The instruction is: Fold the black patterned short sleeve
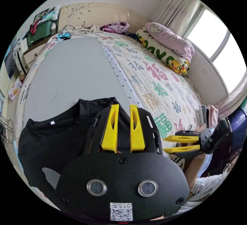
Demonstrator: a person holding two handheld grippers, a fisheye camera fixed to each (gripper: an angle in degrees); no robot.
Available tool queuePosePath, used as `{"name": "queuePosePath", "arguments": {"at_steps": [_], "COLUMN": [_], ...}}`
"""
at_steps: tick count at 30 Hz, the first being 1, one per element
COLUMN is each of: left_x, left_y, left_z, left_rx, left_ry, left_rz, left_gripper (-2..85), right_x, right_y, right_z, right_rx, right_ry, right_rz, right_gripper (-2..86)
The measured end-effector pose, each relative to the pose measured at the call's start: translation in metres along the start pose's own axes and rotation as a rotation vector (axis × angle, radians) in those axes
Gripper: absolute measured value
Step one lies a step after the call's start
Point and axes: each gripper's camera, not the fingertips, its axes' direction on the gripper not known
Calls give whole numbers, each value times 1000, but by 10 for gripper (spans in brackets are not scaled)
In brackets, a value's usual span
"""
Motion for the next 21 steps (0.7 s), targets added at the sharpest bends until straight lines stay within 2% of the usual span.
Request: {"name": "queuePosePath", "arguments": {"at_steps": [3, 6, 8, 13, 16, 21], "left_x": [-13, -37, -61, -85, -84, -77], "left_y": [29, 62, 84, 105, 104, 101], "left_z": [-39, -67, -75, -72, -71, -73], "left_rx": [-13, -74, -135, -197, -197, -218], "left_ry": [45, -81, -157, -90, -85, -91], "left_rz": [-6, -11, -49, -100, -88, -34], "left_gripper": [76, 77, 79, 84, 80, 14], "right_x": [-12, -39, -46, -46, -41, -11], "right_y": [18, 25, 28, 39, 53, 73], "right_z": [-17, -3, 14, 53, 77, 84], "right_rx": [92, 24, -31, -130, -201, -172], "right_ry": [-39, -117, -112, -157, -35, -14], "right_rz": [-136, -330, -368, -428, -454, -453], "right_gripper": [81, 86, 91, 91, 66, 23]}}
